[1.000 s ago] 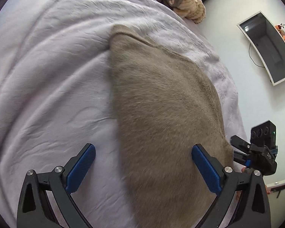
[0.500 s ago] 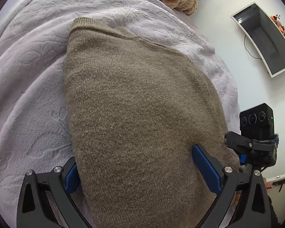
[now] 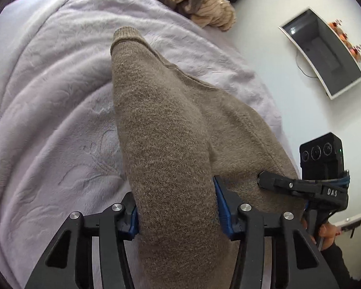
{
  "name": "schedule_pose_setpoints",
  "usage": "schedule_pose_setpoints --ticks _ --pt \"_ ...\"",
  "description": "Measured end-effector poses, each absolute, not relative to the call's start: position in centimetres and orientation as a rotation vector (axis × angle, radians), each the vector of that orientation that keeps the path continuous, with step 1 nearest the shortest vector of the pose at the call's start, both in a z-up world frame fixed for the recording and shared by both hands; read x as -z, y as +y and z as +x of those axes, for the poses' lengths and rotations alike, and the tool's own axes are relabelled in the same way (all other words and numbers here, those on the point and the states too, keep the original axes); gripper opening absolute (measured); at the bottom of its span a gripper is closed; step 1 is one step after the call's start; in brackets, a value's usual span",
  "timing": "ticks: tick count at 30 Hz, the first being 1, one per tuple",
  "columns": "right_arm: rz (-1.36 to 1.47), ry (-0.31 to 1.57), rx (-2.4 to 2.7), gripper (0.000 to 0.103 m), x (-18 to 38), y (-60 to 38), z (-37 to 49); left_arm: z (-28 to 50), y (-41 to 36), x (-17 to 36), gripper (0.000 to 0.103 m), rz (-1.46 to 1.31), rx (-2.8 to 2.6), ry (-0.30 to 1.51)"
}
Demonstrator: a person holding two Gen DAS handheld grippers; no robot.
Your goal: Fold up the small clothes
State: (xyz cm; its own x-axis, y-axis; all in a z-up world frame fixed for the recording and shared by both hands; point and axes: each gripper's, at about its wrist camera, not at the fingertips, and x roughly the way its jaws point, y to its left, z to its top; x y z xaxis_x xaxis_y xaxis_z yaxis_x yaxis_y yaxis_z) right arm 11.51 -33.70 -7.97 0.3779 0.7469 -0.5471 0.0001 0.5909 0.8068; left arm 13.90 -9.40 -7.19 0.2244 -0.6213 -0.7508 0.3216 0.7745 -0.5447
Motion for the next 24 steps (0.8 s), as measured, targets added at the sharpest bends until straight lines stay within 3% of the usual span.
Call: schedule_pose_setpoints --ticks 14,24 --pt "0.884 1.086 -0.67 0.038 3.5 -26.3 4.3 5.4 -1.1 0.0 0.052 -0.22 0.665 1.132" --pt "0.815 1.193 -0.65 0.04 8.2 -19.5 1.7 -0.5 4.9 4.7 0.053 -0.227 0.559 1.208"
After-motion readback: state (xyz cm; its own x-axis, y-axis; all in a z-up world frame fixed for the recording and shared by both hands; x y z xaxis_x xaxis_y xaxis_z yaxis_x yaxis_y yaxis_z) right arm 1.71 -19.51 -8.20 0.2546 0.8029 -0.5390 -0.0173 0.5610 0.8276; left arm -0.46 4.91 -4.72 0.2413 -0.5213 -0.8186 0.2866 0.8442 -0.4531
